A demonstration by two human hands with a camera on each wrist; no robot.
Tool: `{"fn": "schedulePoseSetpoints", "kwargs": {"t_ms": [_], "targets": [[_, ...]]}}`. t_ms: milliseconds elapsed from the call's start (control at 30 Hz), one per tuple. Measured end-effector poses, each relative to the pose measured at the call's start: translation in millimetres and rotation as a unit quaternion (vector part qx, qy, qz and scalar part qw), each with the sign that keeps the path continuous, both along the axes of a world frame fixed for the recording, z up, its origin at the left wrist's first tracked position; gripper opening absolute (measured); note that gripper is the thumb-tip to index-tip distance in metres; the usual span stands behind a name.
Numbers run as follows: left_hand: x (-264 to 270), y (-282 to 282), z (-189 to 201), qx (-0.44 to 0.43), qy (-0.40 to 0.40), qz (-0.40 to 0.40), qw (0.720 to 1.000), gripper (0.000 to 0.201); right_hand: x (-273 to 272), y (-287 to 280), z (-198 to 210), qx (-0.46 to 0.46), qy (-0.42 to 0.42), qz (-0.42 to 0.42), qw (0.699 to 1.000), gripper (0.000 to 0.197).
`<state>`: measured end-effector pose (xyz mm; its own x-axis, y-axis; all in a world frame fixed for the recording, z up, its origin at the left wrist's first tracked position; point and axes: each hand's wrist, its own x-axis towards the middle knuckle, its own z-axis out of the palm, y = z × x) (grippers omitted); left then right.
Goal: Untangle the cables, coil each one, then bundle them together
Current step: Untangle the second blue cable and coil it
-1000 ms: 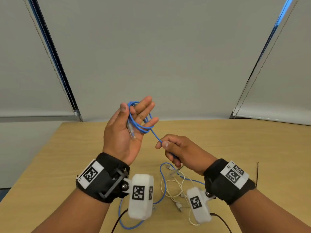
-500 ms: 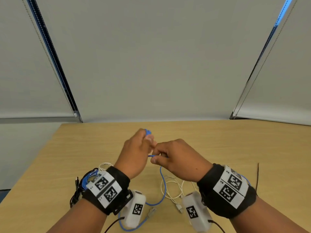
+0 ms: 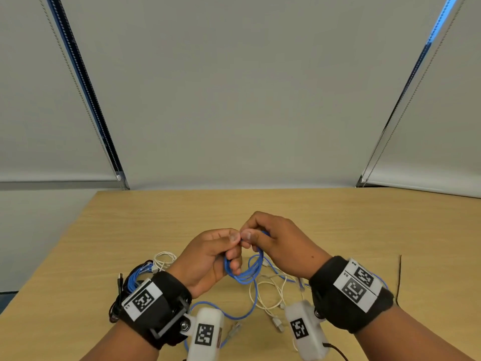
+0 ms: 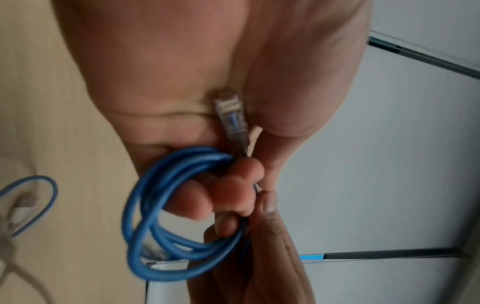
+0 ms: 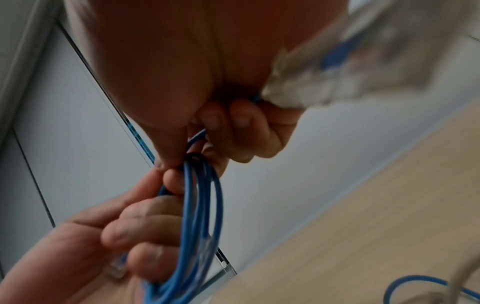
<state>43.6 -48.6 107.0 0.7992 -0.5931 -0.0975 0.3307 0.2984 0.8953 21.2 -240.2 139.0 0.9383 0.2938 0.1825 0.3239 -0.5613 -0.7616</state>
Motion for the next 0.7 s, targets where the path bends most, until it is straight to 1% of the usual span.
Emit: {"fn": "schedulePoseSetpoints", "kwargs": {"t_ms": [100,167,233,300,367,400,500,600,633,700], "targets": [[-1.4,-3.2,-7.5,0.018,-0.046,0.033,0.998,0.026,1.6,1.3,-4.5,0.002,-0.009,-0.026,1.0,0.012],[-1.9,-4.0,-10.0,0.083,-0.116,0.06,0.988,0.024,2.9,3.1,-6.5,-0.012,-0.012,-0.037,0.999,0.014],[-1.4,-4.8,-10.2,0.176,-0.201,0.073,0.961,0.018,3.5,4.8,-9.0,-0.033,-0.019,-0.049,0.998,0.016],[-2.0,-8.6,-10.6,0.233,-0.239,0.079,0.939,0.021,2.9,7.2,-12.3,-0.057,-0.035,-0.065,0.996,0.021],[-3.8,-14.0,-12.2,0.261,-0.258,0.105,0.924,0.024,2.2,11.1,-15.2,-0.068,-0.056,-0.081,0.993,0.023],[-5.2,-16.2,-13.4,0.273,-0.28,0.125,0.912,0.024,2.3,13.2,-16.3,-0.071,-0.065,-0.087,0.992,0.023],[-6.9,-18.5,-19.1,0.301,-0.371,0.17,0.862,0.02,2.5,17.8,-17.8,-0.075,-0.069,-0.092,0.991,0.025],[-4.4,-16.9,-21.9,0.332,-0.418,0.185,0.825,0.019,2.3,16.9,-19.0,-0.053,-0.054,-0.093,0.993,0.025],[-3.1,-15.9,-22.8,0.343,-0.427,0.189,0.815,0.019,2.2,16.5,-18.7,-0.045,-0.052,-0.092,0.993,0.024],[-1.2,-12.7,-25.3,0.348,-0.426,0.19,0.813,0.018,3.1,13.4,-16.3,-0.043,-0.047,-0.084,0.994,0.022]]}}
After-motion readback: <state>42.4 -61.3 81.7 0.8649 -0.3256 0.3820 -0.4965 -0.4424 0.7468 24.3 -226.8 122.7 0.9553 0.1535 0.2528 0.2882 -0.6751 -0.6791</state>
